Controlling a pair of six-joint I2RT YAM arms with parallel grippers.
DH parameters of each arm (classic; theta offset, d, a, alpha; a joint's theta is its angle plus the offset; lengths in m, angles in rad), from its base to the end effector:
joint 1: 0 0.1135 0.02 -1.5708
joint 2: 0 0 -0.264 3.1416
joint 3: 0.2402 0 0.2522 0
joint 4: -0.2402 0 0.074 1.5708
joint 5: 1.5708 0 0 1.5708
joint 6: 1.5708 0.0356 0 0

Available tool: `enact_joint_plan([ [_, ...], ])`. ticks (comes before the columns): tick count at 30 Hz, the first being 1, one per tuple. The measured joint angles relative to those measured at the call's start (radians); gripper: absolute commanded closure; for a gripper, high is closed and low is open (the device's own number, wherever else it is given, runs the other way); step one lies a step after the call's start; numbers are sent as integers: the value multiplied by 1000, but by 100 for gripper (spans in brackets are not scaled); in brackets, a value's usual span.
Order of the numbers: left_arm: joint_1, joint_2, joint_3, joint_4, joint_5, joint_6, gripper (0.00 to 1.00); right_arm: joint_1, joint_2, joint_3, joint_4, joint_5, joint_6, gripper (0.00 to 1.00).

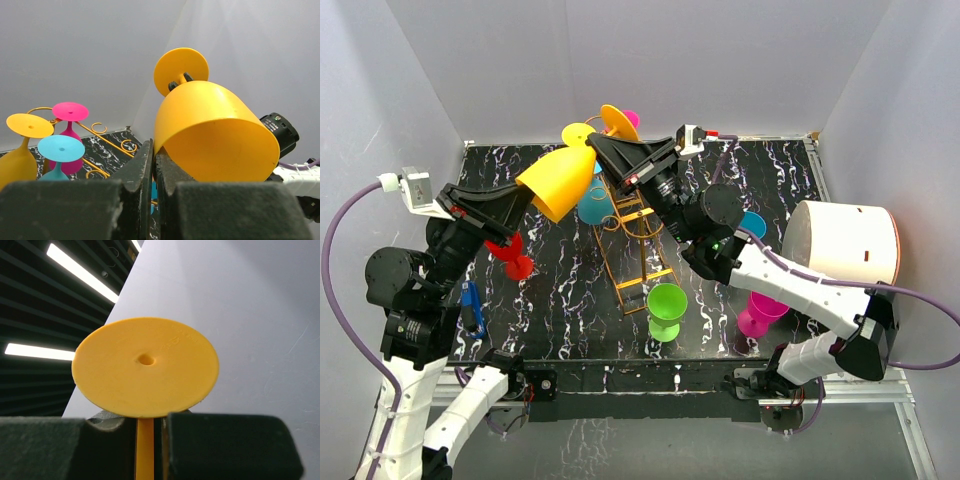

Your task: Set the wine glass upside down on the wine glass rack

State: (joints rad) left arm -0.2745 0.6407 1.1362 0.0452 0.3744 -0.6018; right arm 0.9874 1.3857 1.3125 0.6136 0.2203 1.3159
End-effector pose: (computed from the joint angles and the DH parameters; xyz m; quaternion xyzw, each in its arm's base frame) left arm 0.0804 -0.0362 0.4957 0.0810 0.5039 -0.4458 0.7354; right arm 0.1791 0.2572 0.4709 0.1745 0.4675 0.7680 0.4015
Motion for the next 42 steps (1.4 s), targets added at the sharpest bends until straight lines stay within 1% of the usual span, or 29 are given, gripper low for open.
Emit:
enact_joint_plan([
  [3,0,0,0,1,5,4,82,0,-2,0,1,3,-5,100],
  [8,0,0,0,0,11,16,48,0,-8,-14,21,1,-50,100],
  [10,0,0,0,-3,9,20,40,0,-21,-47,55,0,-93,100],
  [14,0,-3,0,-35,-8,35,34,0,-68,-110,113,-2,-235,100],
  [16,-1,-10,-7,-51,-30,44,31,0,-105,-119,110,-2,-328,100],
  [21,-1,-59,-46,-80,-95,62,28,1,-250,-142,61,11,-601,100],
  [25,-1,-85,-60,-107,-140,72,27,1,-343,-144,-29,66,-800,100],
  [29,-1,-87,-66,-128,-172,79,27,1,-378,-144,-151,142,-987,100],
  [35,-1,-80,-72,-171,-200,86,27,1,-385,-141,-324,274,-1248,100],
  [38,0,-72,-76,-190,-203,85,26,1,-365,-93,-430,343,-1370,100],
  [42,-1,-58,-84,-204,-203,84,26,1,-325,-52,-499,429,-1502,100],
])
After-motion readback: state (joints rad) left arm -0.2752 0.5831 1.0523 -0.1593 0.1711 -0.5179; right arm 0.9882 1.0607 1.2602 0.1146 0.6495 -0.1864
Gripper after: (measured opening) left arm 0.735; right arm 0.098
